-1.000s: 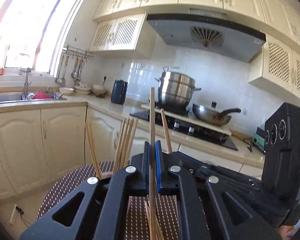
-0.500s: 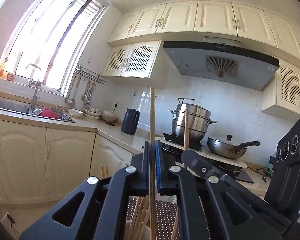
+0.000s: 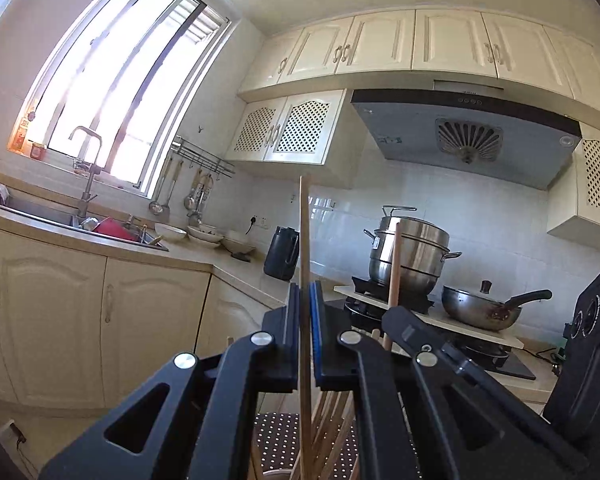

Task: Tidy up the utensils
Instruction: 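Lower the chopstick into the pink cup and open the right gripper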

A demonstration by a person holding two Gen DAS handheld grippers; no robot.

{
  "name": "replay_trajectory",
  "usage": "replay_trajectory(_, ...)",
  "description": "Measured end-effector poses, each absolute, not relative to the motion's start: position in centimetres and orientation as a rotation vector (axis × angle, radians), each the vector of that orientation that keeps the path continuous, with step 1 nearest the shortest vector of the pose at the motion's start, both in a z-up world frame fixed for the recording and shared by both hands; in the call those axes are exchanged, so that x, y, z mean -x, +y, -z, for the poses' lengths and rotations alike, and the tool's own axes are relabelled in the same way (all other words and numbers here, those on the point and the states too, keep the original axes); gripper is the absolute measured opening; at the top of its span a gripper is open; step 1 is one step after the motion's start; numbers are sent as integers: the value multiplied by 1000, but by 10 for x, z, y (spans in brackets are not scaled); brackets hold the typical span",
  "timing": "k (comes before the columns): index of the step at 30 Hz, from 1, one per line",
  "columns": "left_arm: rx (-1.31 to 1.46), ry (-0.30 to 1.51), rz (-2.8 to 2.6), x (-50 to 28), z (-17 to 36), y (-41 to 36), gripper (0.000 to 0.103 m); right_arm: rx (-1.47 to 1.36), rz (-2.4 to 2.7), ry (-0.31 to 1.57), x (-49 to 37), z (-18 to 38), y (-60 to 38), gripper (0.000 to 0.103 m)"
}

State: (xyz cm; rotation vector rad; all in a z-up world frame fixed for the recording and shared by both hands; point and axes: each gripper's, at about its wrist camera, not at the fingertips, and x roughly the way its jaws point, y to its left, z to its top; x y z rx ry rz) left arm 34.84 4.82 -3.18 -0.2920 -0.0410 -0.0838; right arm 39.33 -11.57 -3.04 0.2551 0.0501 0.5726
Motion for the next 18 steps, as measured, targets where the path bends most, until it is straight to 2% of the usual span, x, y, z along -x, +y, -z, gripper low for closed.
replay_trajectory(6, 302, -28, 70, -347, 40, 53, 5, -242, -578, 74, -389, 38, -118, 5)
replay_trajectory(18, 261, -161, 26, -337, 28, 45, 5, -250, -587, 83, -387, 46, -129, 5)
